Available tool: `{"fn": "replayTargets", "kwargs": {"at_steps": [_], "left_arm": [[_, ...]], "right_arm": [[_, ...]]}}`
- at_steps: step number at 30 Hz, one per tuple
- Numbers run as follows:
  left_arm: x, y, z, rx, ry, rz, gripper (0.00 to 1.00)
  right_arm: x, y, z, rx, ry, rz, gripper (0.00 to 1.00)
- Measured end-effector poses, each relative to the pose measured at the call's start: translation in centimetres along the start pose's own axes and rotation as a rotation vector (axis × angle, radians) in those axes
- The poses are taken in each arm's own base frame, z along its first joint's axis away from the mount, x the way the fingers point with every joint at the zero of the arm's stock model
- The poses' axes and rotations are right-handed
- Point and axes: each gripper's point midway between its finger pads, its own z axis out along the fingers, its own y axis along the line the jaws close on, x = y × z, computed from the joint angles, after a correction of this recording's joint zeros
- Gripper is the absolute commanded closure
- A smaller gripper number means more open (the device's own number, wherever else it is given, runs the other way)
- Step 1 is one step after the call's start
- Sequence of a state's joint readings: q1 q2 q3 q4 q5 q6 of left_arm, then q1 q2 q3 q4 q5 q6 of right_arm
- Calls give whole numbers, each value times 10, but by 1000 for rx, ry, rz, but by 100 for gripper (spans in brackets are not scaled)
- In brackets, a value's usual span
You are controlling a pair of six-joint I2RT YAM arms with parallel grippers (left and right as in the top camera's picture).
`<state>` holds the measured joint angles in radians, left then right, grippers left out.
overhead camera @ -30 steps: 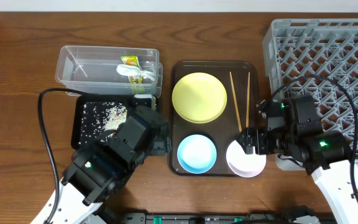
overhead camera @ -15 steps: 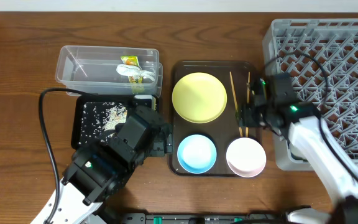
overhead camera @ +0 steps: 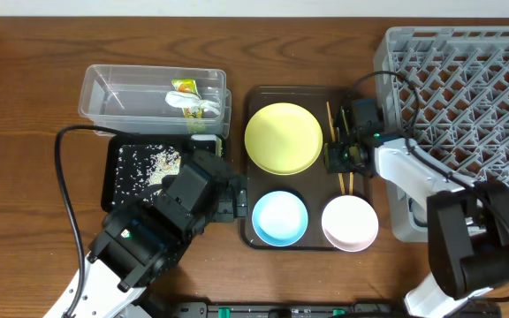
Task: Sort waste into correct bins and load items into the dishwasher rack
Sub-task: 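Grasp one wooden chopstick on the brown tray with the right gripper, then carry the chopstick right and stand it in the dish rack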
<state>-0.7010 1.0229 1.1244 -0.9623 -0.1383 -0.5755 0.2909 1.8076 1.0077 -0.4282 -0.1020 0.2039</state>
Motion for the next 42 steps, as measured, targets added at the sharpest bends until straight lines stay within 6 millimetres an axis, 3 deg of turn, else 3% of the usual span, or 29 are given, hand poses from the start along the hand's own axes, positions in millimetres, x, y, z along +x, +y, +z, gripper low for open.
{"fn": "replayTargets", "kwargs": {"at_steps": [1,3,6,8,9,11,21,24,29,33,37,42], "left_arm": [[0,0,0,0,0,0,9],[0,0,0,0,0,0,9],[0,0,0,0,0,0,10],[0,0,0,0,0,0,10],[0,0,0,0,0,0,10],[0,0,0,0,0,0,10],[0,0,0,0,0,0,9],[0,0,0,0,0,0,9],[0,0,0,0,0,0,9],[0,0,0,0,0,0,9],[0,0,0,0,0,0,9],[0,0,0,0,0,0,9]], "right_arm": [[-1,0,0,6,-5,1,43],[-3,-2,1,20,-9,-8,62],[-3,-7,2,49,-9,-3,63],[-3,-9,2,62,-12,-3,69],[-3,-10,2,67,-13,-5,81],[-3,-11,2,75,-12,-7,96],[0,-12,-7,85,-3,4,99],[-9,-7,-32,73,-56,1,99],[-42,-3,-116,44,-291,-10,99],[-58,-25,-170,71,-443,-11,99],[-64,-62,-192,141,-500,16,99],[-65,-107,-186,227,-481,34,99]]}}
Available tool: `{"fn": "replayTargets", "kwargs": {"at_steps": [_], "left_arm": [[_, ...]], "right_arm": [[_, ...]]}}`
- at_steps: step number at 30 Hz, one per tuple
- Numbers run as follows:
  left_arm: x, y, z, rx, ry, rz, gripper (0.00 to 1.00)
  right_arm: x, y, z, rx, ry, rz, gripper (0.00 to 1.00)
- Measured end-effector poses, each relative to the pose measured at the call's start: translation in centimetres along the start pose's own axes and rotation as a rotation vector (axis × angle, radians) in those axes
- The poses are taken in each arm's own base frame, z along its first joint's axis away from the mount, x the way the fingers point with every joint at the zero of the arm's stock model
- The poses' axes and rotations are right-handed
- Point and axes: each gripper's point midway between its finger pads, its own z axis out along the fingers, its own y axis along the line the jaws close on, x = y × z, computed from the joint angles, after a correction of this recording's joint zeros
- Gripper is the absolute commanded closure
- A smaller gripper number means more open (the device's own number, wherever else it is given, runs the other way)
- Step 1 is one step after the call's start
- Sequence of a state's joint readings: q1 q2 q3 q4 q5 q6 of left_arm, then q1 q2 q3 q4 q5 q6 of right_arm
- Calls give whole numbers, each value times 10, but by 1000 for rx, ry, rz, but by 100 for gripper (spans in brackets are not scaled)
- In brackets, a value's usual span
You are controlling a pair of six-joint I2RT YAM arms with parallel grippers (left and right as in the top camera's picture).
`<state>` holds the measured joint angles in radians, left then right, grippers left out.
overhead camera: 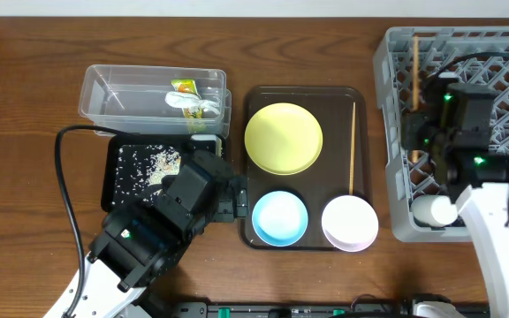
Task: Sort waste into correct bins and load items into the dishwasher rack
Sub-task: 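Carry the chopstick right and stand it in the dish rack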
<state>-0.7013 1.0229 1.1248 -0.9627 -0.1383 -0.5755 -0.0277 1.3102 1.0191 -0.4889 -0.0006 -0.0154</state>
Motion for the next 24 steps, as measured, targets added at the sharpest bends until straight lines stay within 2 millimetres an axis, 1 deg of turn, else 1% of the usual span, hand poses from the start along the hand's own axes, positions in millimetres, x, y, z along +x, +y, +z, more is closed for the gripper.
{"fn": "replayTargets", "kwargs": {"at_steps": [4,6,8,9,11,13,15,18,19,20,24], "left_arm": [[0,0,0,0,1,0,9],[0,0,0,0,0,0,9],[0,0,0,0,0,0,9],[0,0,0,0,0,0,9],[0,0,0,0,0,0,9],[0,0,0,0,0,0,9],[0,0,0,0,0,0,9],[0,0,0,0,0,0,9],[0,0,0,0,0,0,9],[0,0,0,0,0,0,9],[0,0,0,0,0,0,9]], "right_arm": [[6,-26,26,71,34,1,99],[13,-33,39,92,63,-2,99],[20,-34,47,98,89,-7,99],[23,-34,51,97,102,-10,98],[26,-34,55,97,116,-14,86],[27,-35,55,99,117,-24,74],[26,-34,55,95,113,-25,67],[23,-30,52,75,104,-23,62],[22,-28,49,65,98,-20,59],[20,-27,46,60,92,-15,59],[7,-22,22,38,36,10,56]]}}
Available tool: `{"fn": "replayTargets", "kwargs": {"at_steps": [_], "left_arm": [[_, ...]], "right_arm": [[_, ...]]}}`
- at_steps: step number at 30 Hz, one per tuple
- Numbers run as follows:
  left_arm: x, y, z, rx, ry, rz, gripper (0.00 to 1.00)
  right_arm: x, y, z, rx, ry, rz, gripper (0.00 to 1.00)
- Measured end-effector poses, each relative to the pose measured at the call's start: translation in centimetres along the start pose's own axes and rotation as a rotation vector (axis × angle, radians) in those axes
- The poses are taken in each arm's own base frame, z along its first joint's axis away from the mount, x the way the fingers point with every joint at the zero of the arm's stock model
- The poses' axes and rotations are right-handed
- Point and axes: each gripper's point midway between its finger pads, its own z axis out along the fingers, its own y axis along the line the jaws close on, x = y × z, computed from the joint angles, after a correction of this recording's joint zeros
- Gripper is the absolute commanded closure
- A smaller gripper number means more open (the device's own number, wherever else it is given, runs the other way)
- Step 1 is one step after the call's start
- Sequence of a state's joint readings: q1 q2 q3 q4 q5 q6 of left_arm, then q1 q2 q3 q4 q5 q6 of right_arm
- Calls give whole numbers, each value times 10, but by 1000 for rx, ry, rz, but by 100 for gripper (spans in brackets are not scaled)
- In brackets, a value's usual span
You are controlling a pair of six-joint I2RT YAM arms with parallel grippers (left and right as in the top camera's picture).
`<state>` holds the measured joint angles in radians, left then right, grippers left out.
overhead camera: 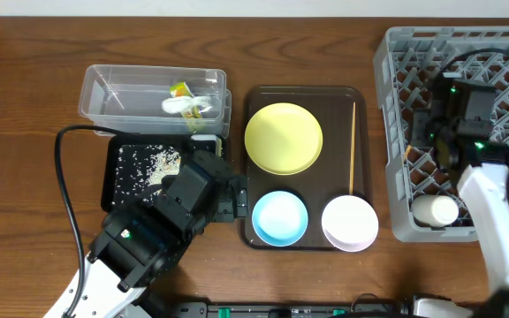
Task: Sort waste into correct bins and load items into the dishwasher rack
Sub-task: 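Carry the chopstick right and stand it in the dish rack, then grasp the second wooden chopstick with the right gripper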
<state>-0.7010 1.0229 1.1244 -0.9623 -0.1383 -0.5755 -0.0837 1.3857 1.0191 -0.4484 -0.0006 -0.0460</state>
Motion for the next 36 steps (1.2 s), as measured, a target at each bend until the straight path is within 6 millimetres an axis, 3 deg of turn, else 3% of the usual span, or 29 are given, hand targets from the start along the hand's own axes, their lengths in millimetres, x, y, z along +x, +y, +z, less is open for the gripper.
{"fn": "replayTargets", "kwargs": {"at_steps": [3,5,6,8,14,17,24,26,27,28,29,30,31,34,36], "left_arm": [[0,0,0,0,0,0,9],[0,0,0,0,0,0,9],[0,0,0,0,0,0,9],[0,0,0,0,0,0,9],[0,0,0,0,0,0,9],[0,0,0,0,0,0,9],[0,0,0,0,0,0,9],[0,0,0,0,0,0,9],[0,0,0,0,0,0,9],[0,0,0,0,0,0,9],[0,0,0,0,0,0,9],[0,0,0,0,0,0,9],[0,0,0,0,0,0,9],[0,0,0,0,0,0,9],[0,0,0,0,0,0,9]], "right_arm": [[-11,2,-20,-11,-56,14,58],[-11,5,-30,-18,-61,19,74],[-9,7,-34,-25,-54,25,87],[-4,8,-37,-28,-36,47,97],[6,4,-32,-28,9,190,99],[6,15,-32,-94,16,212,94],[12,44,-37,-259,54,209,99],[19,57,-41,-326,85,183,91],[21,62,-42,-351,93,171,78],[22,68,-44,-375,98,154,71],[24,78,-46,-401,104,133,53],[25,86,-47,-422,109,112,26],[26,95,-48,-438,114,91,17],[37,123,-47,-460,151,15,24],[49,134,-36,-425,197,-24,43]]}}
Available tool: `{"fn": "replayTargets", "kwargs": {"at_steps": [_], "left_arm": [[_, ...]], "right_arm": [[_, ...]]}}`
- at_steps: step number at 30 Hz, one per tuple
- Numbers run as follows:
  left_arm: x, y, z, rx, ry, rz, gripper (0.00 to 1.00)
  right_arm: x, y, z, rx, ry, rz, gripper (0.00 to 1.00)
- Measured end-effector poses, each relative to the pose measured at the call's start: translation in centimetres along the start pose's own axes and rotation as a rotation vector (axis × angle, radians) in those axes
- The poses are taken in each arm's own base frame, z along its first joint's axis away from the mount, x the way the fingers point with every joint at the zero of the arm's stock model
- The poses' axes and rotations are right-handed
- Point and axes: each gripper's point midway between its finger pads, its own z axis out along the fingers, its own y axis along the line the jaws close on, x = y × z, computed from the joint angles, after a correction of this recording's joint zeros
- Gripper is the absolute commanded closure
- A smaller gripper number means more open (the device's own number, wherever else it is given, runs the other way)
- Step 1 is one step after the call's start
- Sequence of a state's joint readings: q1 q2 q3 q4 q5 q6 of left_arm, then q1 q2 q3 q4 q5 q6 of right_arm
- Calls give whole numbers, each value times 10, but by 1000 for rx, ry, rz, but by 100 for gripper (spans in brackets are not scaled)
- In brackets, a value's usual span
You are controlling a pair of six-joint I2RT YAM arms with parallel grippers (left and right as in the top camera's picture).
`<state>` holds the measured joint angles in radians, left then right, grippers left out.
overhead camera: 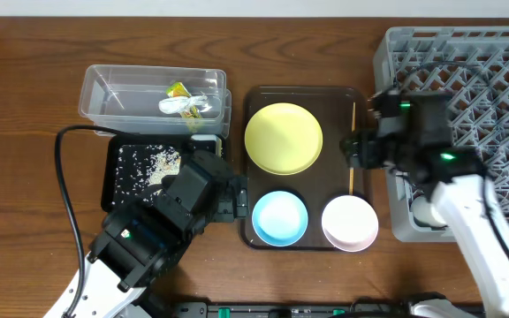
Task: Sort waste into correct bins and load items into the dishwasher rack
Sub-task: 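Grasp the second wooden chopstick with the right gripper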
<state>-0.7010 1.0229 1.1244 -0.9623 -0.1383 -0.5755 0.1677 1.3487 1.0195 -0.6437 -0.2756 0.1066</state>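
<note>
On the brown tray [256, 99] lie a yellow plate [283, 139], a blue bowl [279, 217] and a white bowl [350, 223]. A single wooden chopstick [354, 113] runs along the tray's right side. My right gripper [354, 148] hovers over its middle, reaching in from the grey dishwasher rack [467, 53]; its fingers look open on either side of the stick. My left gripper [230, 201] rests at the tray's left edge, with its fingers too dark to read.
A clear bin [113, 95] at the back left holds wrappers [182, 102]. In front of it sits a black tray [117, 190] scattered with rice. A white cup [427, 210] lies in the rack's near left corner.
My right gripper was over the rack's left part and has moved left, out over the tray's right edge above the remaining chopstick. The left arm is where it was.
My right gripper was first at two chopsticks on the tray's right side. Then it held one chopstick over the rack while the other stayed on the tray. Then it stood over the rack with no stick showing. Now it is back over the tray.
</note>
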Motion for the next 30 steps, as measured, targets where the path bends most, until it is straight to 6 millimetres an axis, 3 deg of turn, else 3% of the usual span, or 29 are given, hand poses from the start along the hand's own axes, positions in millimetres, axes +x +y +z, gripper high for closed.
{"fn": "replayTargets", "kwargs": {"at_steps": [2,7,17,20,30], "left_arm": [[0,0,0,0,0,0,9],[0,0,0,0,0,0,9],[0,0,0,0,0,0,9],[0,0,0,0,0,0,9],[0,0,0,0,0,0,9]], "right_arm": [[10,-3,18,58,55,17,45],[36,-37,59,232,172,127,45],[75,-68,113,345,306,235,77],[71,-70,119,351,299,238,98],[64,-65,118,322,300,203,99]]}}
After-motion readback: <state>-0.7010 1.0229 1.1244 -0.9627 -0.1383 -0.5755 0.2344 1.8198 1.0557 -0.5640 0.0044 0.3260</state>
